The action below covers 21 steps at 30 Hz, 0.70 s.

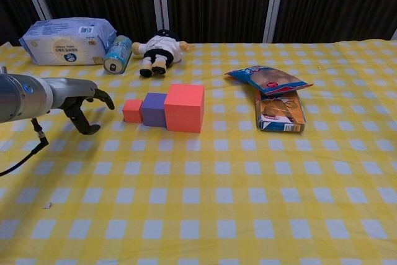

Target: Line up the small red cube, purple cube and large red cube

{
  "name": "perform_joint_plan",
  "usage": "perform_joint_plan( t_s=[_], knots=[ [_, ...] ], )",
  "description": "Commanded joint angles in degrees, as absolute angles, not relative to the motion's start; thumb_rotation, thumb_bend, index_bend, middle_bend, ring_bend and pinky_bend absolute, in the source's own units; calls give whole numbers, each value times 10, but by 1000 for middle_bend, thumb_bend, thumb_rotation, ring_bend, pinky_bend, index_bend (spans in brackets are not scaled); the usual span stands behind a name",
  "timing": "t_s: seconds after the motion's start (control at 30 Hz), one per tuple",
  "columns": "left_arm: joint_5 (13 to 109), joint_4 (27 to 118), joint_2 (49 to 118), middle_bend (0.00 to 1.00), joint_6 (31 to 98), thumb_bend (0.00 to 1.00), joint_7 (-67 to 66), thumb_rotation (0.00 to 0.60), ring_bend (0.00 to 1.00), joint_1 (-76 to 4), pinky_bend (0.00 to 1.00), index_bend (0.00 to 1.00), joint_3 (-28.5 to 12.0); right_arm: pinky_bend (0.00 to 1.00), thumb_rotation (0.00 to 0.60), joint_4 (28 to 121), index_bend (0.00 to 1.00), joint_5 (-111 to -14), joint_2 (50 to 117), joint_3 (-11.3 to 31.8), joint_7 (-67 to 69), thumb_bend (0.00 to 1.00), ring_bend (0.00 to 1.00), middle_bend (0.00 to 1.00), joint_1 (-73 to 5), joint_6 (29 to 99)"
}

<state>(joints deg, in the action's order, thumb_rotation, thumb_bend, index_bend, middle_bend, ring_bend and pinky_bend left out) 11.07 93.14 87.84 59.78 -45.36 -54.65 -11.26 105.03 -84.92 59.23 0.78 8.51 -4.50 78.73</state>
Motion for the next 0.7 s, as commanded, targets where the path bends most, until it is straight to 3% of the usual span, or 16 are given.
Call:
perform_joint_plan(
  t_s=[0.03, 0.7],
  knots=[
    [108, 928, 883, 0, 597, 529, -454, 600, 0, -549, 0, 149, -111, 0, 600, 1050, 0, -849, 592, 8, 85, 345, 0, 0, -45, 788],
    [112, 920, 908, 0, 600, 528, -453, 600, 0, -564, 0, 149, -108, 0, 600, 1051, 0, -851, 592, 7, 85, 344, 0, 0, -45, 788]
  ],
)
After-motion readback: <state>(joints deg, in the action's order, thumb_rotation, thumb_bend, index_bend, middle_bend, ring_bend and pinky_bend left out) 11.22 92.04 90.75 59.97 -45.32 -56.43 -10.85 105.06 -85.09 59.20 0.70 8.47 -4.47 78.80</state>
